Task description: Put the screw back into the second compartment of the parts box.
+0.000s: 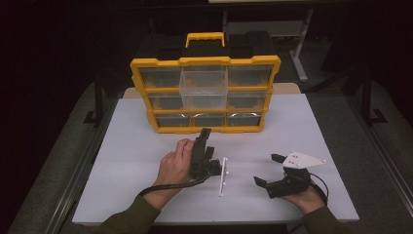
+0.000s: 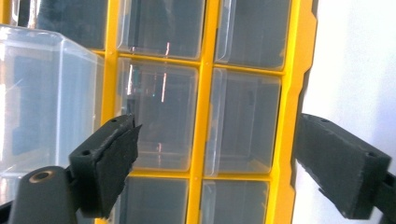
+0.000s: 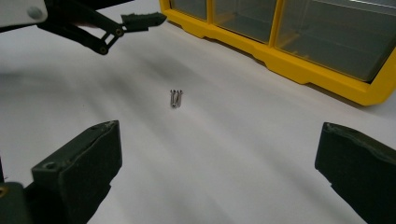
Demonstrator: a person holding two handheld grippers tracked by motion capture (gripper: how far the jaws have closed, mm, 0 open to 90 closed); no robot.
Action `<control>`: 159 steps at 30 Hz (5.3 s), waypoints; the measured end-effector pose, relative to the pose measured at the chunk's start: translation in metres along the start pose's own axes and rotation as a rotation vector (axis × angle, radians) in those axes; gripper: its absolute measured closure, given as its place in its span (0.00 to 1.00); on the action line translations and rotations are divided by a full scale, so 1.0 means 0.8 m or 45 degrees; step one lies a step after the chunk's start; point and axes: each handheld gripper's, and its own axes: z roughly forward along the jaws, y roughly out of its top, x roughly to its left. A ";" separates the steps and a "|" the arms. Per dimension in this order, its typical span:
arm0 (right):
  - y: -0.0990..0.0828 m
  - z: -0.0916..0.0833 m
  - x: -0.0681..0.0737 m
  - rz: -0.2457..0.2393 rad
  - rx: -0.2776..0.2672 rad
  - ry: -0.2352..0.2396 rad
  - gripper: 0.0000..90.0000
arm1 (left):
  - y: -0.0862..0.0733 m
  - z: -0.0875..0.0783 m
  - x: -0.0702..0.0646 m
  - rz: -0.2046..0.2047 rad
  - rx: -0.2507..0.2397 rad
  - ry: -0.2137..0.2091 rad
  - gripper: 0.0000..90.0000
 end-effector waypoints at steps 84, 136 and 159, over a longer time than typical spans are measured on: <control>0.000 0.002 0.000 0.002 0.004 0.005 0.00 | -0.076 0.045 0.009 -1.244 0.119 -0.458 0.00; 0.000 0.002 0.000 0.004 0.011 -0.001 0.00 | -0.179 -0.042 0.033 -1.629 -0.209 -0.608 0.00; 0.010 0.016 -0.003 -0.002 0.054 0.043 0.00 | -0.209 -0.087 0.024 -1.664 -0.243 -0.565 0.00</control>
